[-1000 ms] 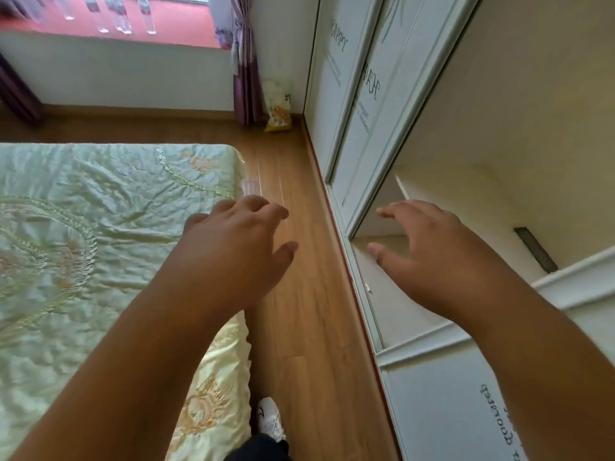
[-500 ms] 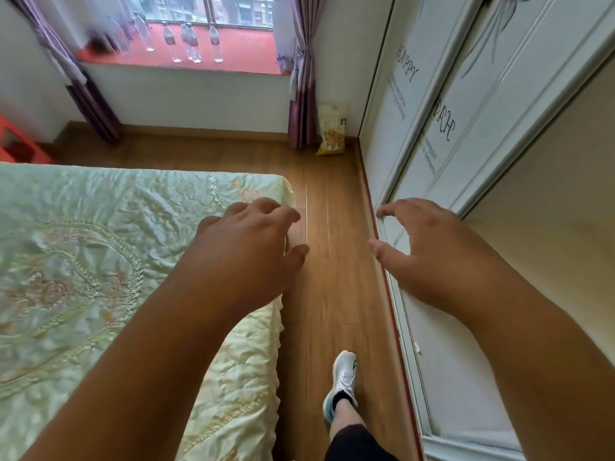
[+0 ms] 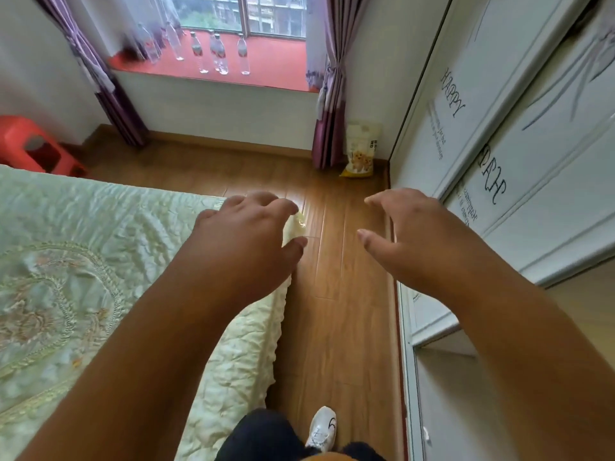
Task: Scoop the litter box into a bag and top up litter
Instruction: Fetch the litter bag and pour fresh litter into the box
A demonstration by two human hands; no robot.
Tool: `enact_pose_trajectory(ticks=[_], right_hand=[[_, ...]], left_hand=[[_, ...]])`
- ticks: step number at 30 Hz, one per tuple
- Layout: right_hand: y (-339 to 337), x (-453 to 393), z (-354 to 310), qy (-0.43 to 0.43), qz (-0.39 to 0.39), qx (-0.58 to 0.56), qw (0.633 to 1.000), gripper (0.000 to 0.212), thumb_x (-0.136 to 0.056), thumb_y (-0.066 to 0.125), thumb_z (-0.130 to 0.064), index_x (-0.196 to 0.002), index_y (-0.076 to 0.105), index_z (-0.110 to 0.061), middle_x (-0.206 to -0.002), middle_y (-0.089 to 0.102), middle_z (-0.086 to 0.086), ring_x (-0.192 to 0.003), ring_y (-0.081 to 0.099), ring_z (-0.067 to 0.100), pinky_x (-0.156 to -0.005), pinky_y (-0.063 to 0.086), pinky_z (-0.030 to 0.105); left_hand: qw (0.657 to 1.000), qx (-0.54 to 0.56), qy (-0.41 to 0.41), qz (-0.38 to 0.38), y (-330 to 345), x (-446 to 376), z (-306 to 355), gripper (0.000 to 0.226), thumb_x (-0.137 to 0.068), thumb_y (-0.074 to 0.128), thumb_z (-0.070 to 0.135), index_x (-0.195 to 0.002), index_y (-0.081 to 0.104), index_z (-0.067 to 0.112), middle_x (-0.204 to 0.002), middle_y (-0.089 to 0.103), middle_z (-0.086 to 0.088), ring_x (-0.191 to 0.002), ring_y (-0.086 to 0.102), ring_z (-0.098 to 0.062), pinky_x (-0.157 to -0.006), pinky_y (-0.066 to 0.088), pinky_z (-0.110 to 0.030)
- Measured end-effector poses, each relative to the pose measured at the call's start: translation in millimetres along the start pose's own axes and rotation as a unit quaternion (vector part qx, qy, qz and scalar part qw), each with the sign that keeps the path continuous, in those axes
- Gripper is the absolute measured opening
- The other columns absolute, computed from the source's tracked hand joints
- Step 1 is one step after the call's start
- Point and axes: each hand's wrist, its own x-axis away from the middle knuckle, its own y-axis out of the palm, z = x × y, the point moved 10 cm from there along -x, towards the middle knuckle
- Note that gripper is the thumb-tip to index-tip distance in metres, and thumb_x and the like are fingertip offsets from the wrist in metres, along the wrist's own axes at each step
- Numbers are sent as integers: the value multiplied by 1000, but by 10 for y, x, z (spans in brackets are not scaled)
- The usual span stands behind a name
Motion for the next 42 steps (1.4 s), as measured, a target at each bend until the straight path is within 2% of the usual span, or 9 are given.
enact_pose_trajectory(ticks=[13,24,34,42], right_hand=[[-250,-1870,815,50,-8,18,999,55,-98,54,-50,-149,42,-33,-151,45,-11,-138,41,14,-111,40,40],[-608,-3842,879,95,8,45,994,52,-99,53,-48,-148,41,-34,-152,43,-12,-137,40,14,-110,39,38],[-681,-5110,991,85,6,30,996,52,-98,54,-50,-147,44,-35,-150,45,-11,-136,41,16,-108,40,39],[-738,-6194,1356,56,13,-4,998,51,-98,54,-50,-146,44,-35,-148,47,-13,-135,42,15,-105,41,38]], left_hand=[[999,11,41,0,53,-2226,58,53,-98,41,63,-146,41,42,-153,41,17,-140,41,-15,-106,39,-43],[996,16,89,-18,-227,-4382,-274,52,-101,39,60,-149,39,40,-156,38,14,-145,34,-17,-112,34,-44],[996,11,78,-31,-331,-5564,-526,53,-101,39,60,-150,37,39,-157,38,11,-146,33,-19,-113,34,-46],[998,-13,51,-37,-364,-6555,-492,48,-101,40,59,-145,41,41,-154,39,12,-142,37,-18,-112,34,-43]])
